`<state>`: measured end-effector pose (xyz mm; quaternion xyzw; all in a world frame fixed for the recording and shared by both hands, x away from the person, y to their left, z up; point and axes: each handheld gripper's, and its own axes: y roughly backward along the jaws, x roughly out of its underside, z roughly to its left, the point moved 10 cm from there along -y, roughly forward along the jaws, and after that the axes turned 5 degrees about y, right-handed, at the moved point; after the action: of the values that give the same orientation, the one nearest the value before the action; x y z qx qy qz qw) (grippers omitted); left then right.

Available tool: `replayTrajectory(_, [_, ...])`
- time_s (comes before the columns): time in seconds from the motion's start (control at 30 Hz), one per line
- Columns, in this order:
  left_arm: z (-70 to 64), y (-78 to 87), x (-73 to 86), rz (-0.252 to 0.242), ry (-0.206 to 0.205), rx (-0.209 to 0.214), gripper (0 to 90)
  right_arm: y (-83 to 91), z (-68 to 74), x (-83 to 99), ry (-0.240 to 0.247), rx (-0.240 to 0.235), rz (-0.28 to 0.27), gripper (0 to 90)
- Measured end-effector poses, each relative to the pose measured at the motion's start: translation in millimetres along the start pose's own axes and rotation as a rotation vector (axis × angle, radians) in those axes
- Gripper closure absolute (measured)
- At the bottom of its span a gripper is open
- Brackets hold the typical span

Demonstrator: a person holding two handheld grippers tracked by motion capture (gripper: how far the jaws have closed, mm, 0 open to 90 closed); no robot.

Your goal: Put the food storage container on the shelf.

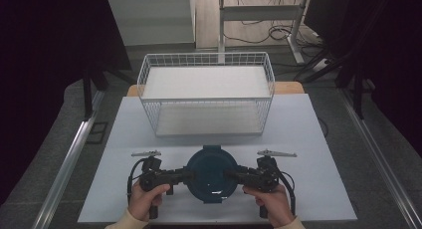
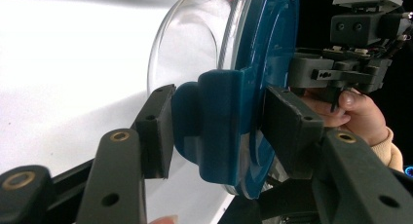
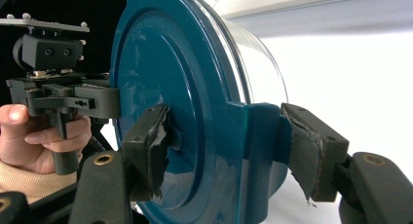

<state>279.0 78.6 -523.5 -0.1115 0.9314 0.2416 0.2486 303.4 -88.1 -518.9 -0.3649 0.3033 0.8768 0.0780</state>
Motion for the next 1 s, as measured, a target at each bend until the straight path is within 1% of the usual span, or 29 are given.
replayTrajectory(0.27, [-3.9,2.9,-4.9,-0.009,-0.013,0.003,48.0,2.8,4.2,-5.7,0.022,0.002,-0.003,37.3])
replayTrajectory(0.5, [-7.7,6.1,-14.0,-0.023,-0.027,-0.002,47.9,3.0,7.0,-15.1,0.041,0.001,-0.007,37.4])
replayTrajectory(0.73, [-17.2,7.0,-30.8,-0.037,-0.06,-0.005,47.9,8.8,8.2,-32.0,0.063,0.001,-0.027,37.4])
replayTrajectory(0.9, [-22.4,8.9,-43.6,-0.052,-0.067,0.001,47.8,11.6,10.5,-46.7,0.08,0.003,-0.033,37.4])
replayTrajectory(0.93, [-23.1,9.3,-45.7,-0.051,-0.07,0.004,47.8,13.0,11.5,-52.4,0.086,0.009,-0.035,37.4])
replayTrajectory(1.0, [-25.1,9.4,-50.6,-0.055,-0.069,0.006,47.8,13.6,11.7,-55.2,0.092,0.01,-0.036,37.4])
